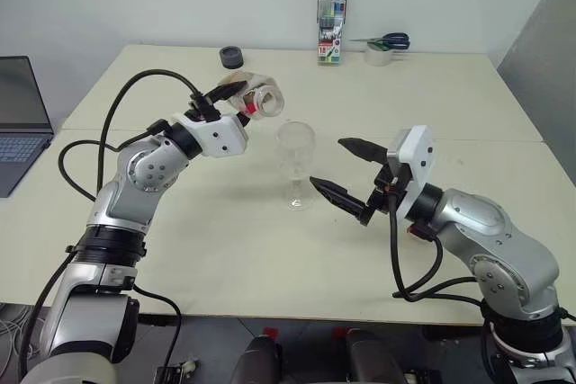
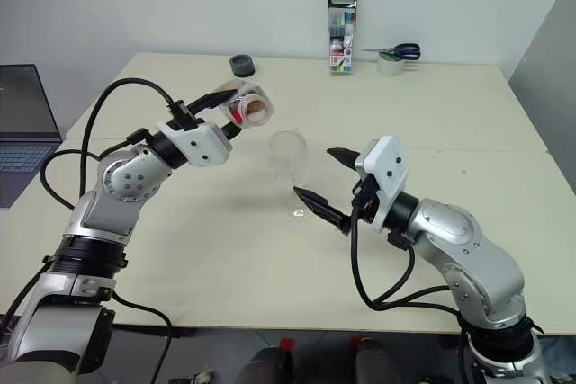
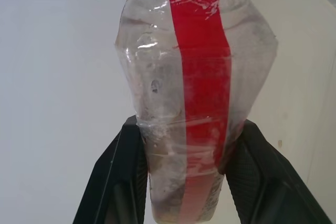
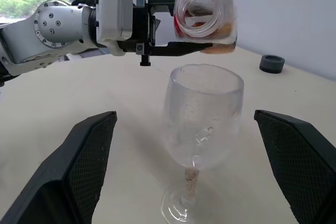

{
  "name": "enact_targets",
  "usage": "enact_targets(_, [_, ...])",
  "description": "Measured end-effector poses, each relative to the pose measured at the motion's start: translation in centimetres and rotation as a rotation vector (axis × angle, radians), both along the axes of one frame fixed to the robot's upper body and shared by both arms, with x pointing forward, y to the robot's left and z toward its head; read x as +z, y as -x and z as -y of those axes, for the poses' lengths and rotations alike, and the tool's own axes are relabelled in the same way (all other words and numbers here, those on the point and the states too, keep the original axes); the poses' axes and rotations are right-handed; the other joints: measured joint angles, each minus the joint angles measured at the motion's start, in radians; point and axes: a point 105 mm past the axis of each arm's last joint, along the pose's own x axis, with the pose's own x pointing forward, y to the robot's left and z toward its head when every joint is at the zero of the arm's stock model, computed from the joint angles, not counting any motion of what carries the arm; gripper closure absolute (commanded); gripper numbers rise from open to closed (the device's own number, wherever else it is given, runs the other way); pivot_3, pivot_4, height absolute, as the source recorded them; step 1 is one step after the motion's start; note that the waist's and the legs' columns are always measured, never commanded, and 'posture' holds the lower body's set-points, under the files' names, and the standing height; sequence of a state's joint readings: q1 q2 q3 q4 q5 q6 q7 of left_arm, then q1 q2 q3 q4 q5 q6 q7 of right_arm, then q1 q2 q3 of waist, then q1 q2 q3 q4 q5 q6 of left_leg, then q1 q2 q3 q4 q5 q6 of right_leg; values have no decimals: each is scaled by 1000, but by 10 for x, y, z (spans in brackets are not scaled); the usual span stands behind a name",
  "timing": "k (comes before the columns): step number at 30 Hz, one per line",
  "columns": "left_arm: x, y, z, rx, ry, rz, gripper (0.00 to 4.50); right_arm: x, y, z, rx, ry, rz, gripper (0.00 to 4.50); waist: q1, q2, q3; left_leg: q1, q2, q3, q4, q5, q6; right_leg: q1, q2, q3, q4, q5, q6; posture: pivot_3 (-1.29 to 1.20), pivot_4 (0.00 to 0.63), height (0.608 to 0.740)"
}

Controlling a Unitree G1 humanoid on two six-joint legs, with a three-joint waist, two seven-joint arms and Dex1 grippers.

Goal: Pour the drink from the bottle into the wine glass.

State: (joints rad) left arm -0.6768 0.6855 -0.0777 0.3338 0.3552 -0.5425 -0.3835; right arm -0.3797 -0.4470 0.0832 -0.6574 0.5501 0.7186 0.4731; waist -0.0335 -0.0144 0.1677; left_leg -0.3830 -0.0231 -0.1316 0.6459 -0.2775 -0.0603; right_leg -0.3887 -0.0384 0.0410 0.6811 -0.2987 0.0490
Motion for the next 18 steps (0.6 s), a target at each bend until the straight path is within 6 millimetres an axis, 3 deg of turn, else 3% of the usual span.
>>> enact_targets(18, [6, -1, 8, -21, -117, 119, 2809, -8, -1, -6, -5, 15, -24, 0, -1, 0, 0, 0, 0, 1, 0, 0, 0, 0, 0, 0, 0, 0, 0, 0, 150, 740])
